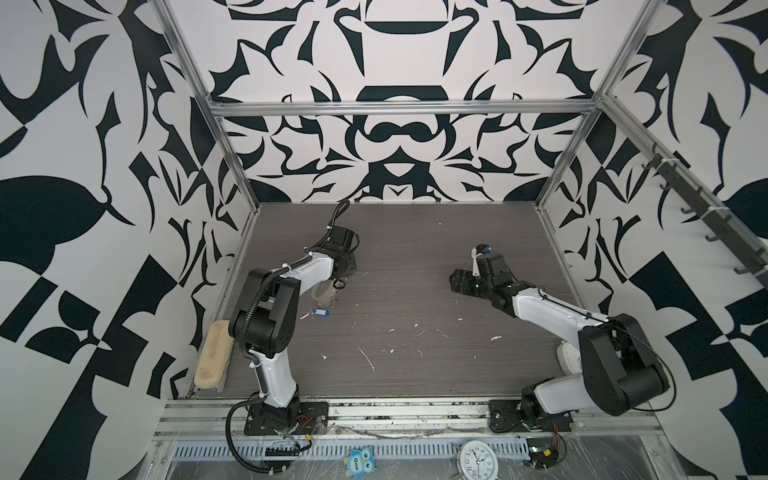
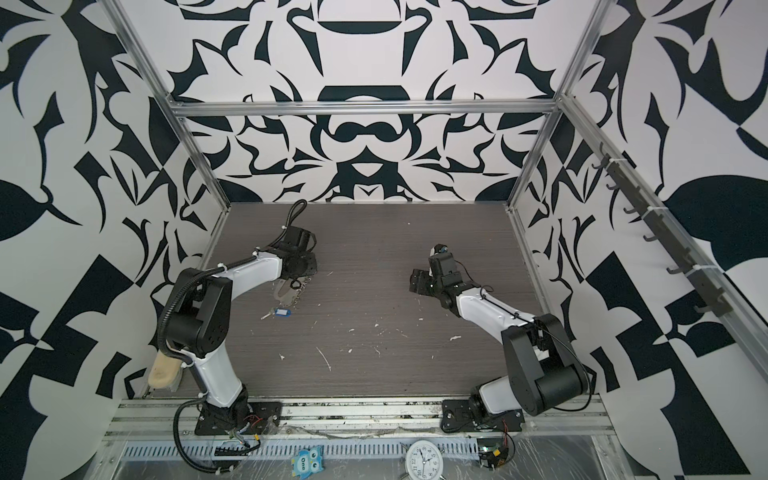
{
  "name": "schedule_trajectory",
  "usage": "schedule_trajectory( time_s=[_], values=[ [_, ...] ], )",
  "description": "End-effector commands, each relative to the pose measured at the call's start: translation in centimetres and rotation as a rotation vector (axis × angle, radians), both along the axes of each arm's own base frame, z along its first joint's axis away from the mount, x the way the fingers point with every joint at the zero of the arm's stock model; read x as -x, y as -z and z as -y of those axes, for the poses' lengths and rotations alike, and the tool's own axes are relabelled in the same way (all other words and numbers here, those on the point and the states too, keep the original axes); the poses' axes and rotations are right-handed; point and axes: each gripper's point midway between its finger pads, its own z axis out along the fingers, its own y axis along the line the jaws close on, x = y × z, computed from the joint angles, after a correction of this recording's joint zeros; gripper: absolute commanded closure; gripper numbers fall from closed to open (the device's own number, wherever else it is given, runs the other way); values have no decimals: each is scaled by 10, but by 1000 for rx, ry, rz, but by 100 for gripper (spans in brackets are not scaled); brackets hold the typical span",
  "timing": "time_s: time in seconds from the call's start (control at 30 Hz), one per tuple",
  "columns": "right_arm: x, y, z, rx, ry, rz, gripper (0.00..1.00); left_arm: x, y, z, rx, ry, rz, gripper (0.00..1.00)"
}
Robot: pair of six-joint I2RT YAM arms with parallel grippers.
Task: Remove the keys from the keyring
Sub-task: 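Reach the left gripper down and grasp the metal keyring holder's rings, then lift the keyring holder with the left gripper while the right gripper approaches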
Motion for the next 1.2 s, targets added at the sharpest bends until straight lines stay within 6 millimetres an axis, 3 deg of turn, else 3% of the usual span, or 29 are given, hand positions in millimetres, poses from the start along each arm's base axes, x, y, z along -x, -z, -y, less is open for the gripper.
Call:
schedule_trajectory(
  time_s=[0.0, 0.37, 0.7, 0.93, 1.17],
  values=[
    [-13, -18, -6, -8, -11, 53, 16, 1, 5, -3, -58, 4, -27, 71],
    [-12, -24, -5, -8, -8, 65, 16, -5, 15, 1, -80, 19, -35, 77],
    [-12, -30, -4, -10, -2, 80, 16, -7, 21, -1, -106, 21, -41, 91],
    [-10, -32, -4, -22, 2, 80, 16, -4, 7, 5, -117, 42, -4, 100],
    [-8, -34, -6, -47, -2, 82, 16, 4, -21, 25, -117, 98, 57, 100]
  ],
)
